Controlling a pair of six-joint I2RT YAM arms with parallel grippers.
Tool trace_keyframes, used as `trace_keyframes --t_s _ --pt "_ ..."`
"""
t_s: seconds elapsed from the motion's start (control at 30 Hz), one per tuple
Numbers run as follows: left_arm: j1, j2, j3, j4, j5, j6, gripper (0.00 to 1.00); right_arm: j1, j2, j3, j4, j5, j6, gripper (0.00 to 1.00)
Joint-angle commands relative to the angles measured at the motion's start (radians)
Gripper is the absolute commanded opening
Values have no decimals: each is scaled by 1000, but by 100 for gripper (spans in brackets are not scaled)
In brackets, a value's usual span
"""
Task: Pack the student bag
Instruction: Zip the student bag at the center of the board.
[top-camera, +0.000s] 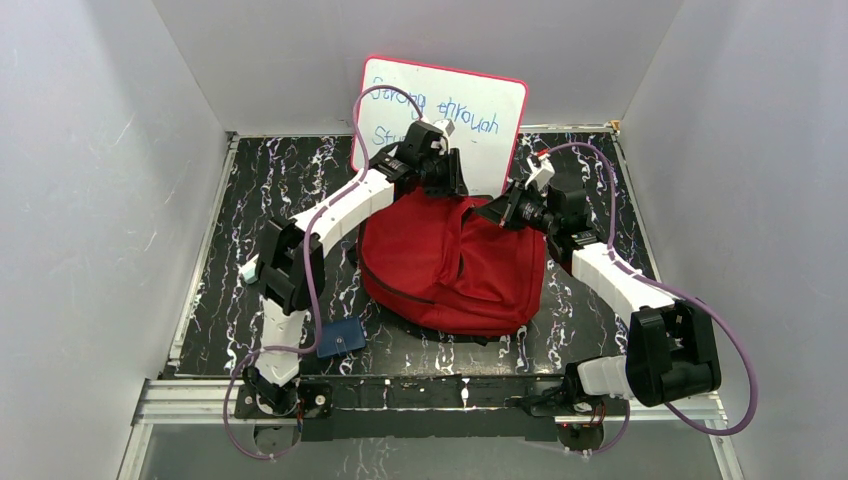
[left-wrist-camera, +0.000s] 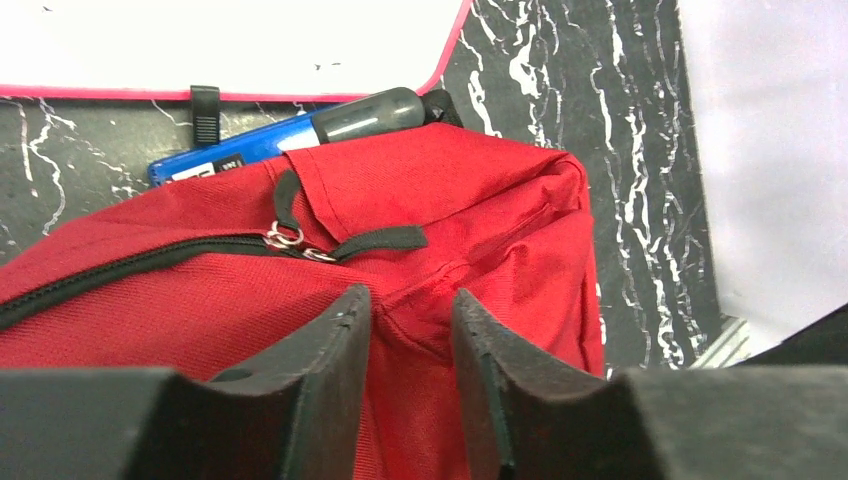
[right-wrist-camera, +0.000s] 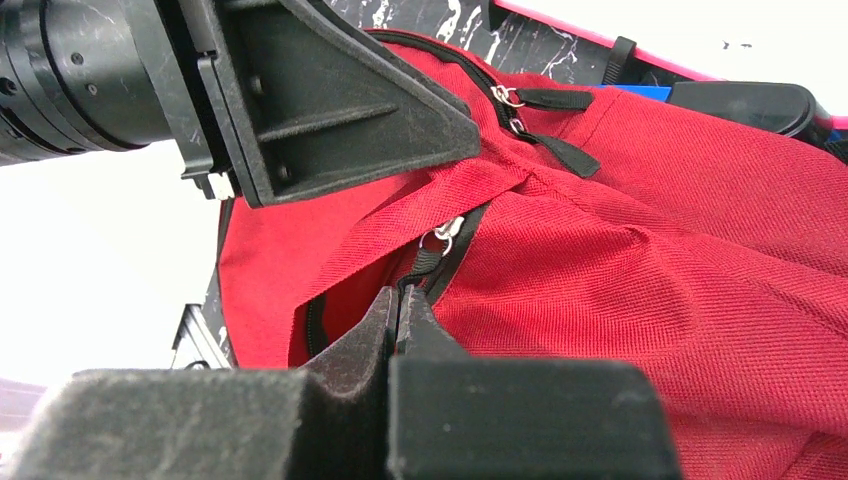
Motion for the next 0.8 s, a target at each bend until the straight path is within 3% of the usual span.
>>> trace_keyframes --t_s 0.0,0.27,0.77 --pt "-17 21 53 -34 9 17 28 7 -40 26 -1 -11 -61 0" --pt "-17 35 73 -40 -21 28 0 7 -35 55 -32 -74 -118 0" --pt "-17 37 80 -40 -51 21 0 20 -57 89 -34 -202 -40 0"
